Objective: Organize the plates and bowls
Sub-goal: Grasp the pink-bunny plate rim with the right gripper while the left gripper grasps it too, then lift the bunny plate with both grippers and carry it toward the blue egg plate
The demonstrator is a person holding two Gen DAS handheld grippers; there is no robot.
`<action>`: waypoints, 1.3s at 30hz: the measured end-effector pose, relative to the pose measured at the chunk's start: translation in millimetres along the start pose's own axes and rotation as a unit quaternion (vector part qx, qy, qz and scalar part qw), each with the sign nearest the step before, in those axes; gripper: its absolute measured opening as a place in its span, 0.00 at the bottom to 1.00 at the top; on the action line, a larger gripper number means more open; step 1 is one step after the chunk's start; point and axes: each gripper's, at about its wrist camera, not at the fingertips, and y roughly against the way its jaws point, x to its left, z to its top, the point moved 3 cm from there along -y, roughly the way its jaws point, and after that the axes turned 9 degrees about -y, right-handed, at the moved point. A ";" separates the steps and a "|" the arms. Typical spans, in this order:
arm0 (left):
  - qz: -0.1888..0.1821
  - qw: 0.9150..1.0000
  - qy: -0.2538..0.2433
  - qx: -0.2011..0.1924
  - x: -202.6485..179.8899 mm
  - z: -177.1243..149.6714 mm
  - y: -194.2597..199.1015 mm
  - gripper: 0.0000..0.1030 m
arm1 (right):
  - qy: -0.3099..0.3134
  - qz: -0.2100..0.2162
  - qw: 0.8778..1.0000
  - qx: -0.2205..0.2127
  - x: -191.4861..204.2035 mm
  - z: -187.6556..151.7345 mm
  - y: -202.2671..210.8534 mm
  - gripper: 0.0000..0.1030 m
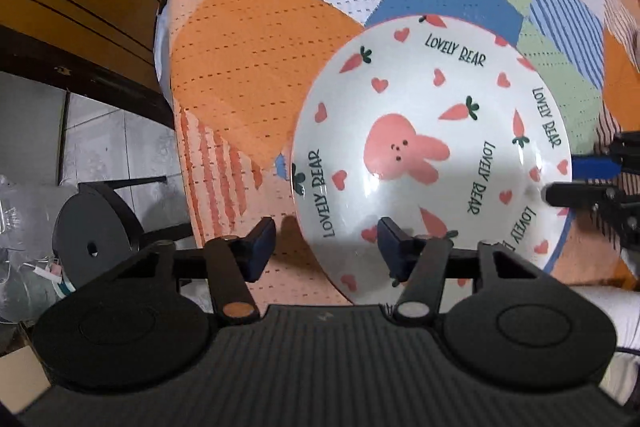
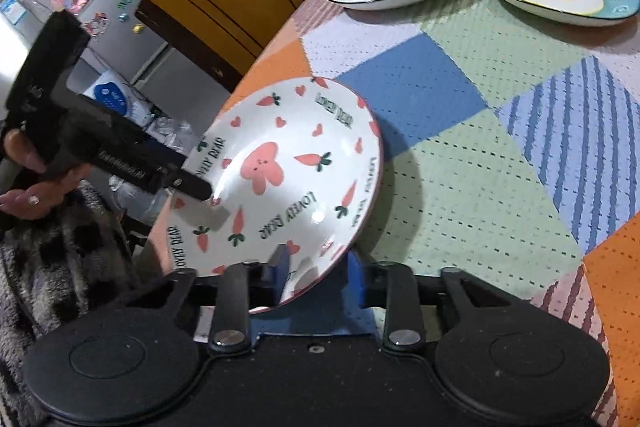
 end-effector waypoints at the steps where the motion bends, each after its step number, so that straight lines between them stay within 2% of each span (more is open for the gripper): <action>1: 0.000 1.000 -0.001 0.001 -0.7 -1.8 -2.7 0.40 | -0.008 -0.005 1.000 -0.002 -2.1 -0.8 1.3 0.21; 2: -0.007 1.000 -0.006 0.008 -2.4 -3.3 -5.8 0.33 | -0.018 -0.005 1.000 -0.003 -4.4 -1.6 2.4 0.19; 7: -0.016 1.000 0.002 0.009 -1.1 -3.7 -7.1 0.32 | -0.030 0.007 0.999 -0.008 -9.8 -3.7 0.8 0.19; 13: -0.070 0.996 0.058 0.018 18.0 0.1 -13.2 0.33 | -0.039 0.020 0.999 -0.007 -13.5 2.8 -14.6 0.20; 20: -0.068 0.996 0.059 -0.007 14.7 4.2 0.3 0.32 | -0.039 0.037 0.999 0.009 -18.7 10.3 -7.5 0.18; 23: -0.060 0.997 0.035 -0.020 -3.5 22.3 9.4 0.32 | -0.040 0.036 0.999 -0.003 -25.7 15.5 7.4 0.18; 30: -0.080 0.996 -0.009 -0.049 -50.7 81.8 26.6 0.32 | -0.043 0.001 0.998 -0.050 -58.9 32.3 62.9 0.18; 34: -0.102 0.993 -0.019 -0.048 -75.2 108.9 19.9 0.32 | -0.049 -0.023 0.996 -0.065 -80.1 38.3 90.5 0.18; 39: -0.107 0.993 -0.030 -0.042 -98.1 135.1 4.2 0.33 | -0.052 -0.048 0.995 -0.069 -105.7 41.2 105.0 0.19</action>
